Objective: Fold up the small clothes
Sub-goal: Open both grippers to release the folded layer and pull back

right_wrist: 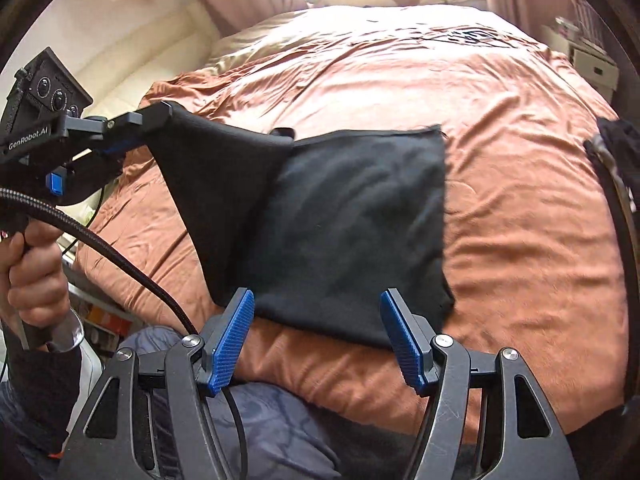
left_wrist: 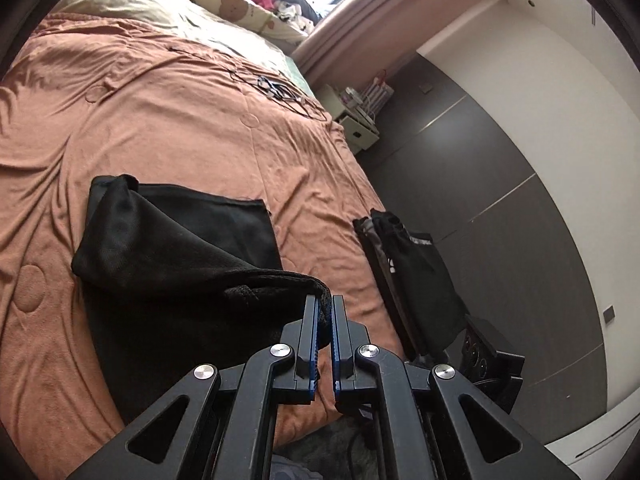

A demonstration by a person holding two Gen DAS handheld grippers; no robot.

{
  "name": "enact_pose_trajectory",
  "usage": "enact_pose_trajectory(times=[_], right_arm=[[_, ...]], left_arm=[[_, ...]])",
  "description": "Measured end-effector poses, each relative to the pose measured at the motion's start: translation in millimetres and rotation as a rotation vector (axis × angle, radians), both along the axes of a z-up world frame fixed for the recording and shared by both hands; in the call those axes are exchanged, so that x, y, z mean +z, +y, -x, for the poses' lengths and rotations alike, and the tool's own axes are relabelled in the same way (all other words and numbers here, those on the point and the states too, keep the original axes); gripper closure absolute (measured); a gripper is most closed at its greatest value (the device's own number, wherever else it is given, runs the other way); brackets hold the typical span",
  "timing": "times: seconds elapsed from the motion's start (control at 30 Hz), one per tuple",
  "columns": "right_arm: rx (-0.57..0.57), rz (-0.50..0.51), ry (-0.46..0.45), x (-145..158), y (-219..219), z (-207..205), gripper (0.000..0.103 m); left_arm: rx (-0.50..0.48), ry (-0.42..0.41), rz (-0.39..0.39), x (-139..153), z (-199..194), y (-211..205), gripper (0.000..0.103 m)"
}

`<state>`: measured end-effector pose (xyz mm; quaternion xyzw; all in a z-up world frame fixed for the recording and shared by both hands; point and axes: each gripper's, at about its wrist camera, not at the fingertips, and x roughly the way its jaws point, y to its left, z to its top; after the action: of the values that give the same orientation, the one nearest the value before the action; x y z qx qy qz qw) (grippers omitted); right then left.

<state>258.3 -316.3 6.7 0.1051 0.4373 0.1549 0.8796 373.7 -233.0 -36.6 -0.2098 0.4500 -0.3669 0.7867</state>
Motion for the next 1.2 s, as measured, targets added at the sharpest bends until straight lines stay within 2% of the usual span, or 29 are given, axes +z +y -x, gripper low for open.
enact_pose_trajectory(times=[0.13,0.2,0.27,0.37,0.47,0.6,0.73,0.87,1.0,1.1,1.13,1.2], right_arm=[[-0.018,-0.009,0.022,-2,-9,5,0.039],[-0.022,-0.011,0.036,-6,-11,4,0.039],[-0.025,-0.012,0.054,-9,-13,1,0.039],[-0.032,-0.005,0.076,-16,-15,-3,0.039],[-0.032,0.003,0.095,-22,-13,-8,0.039],[-0.029,0.047,0.118,-33,-9,-19,0.039],[-0.015,0.093,0.128,-38,-1,-26,0.039],[0.001,0.135,0.139,-42,7,-35,0.039],[-0.008,0.104,0.137,-42,2,-44,0.039],[-0.014,0.119,0.125,-43,-1,-49,0.039],[-0.015,0.126,0.123,-43,-1,-50,0.041],[-0.009,0.136,0.137,-46,-2,-53,0.054]], left_arm=[[-0.084,0.035,-0.023,-17,3,-29,0.097],[-0.135,0.076,-0.042,-28,4,-41,0.092],[-0.153,0.099,-0.047,-36,3,-41,0.073],[-0.108,0.091,-0.07,-40,2,-25,0.057],[-0.065,0.092,-0.104,-43,2,-6,0.056],[-0.003,0.086,-0.191,-51,-2,25,0.056],[0.025,0.102,-0.254,-69,-4,46,0.056],[0.039,0.129,-0.314,-91,-5,61,0.056],[0.045,0.162,-0.353,-110,-4,71,0.056],[0.035,0.184,-0.385,-124,-5,73,0.056],[0.03,0.19,-0.399,-127,-6,72,0.056],[0.021,0.197,-0.415,-134,-6,69,0.056]])
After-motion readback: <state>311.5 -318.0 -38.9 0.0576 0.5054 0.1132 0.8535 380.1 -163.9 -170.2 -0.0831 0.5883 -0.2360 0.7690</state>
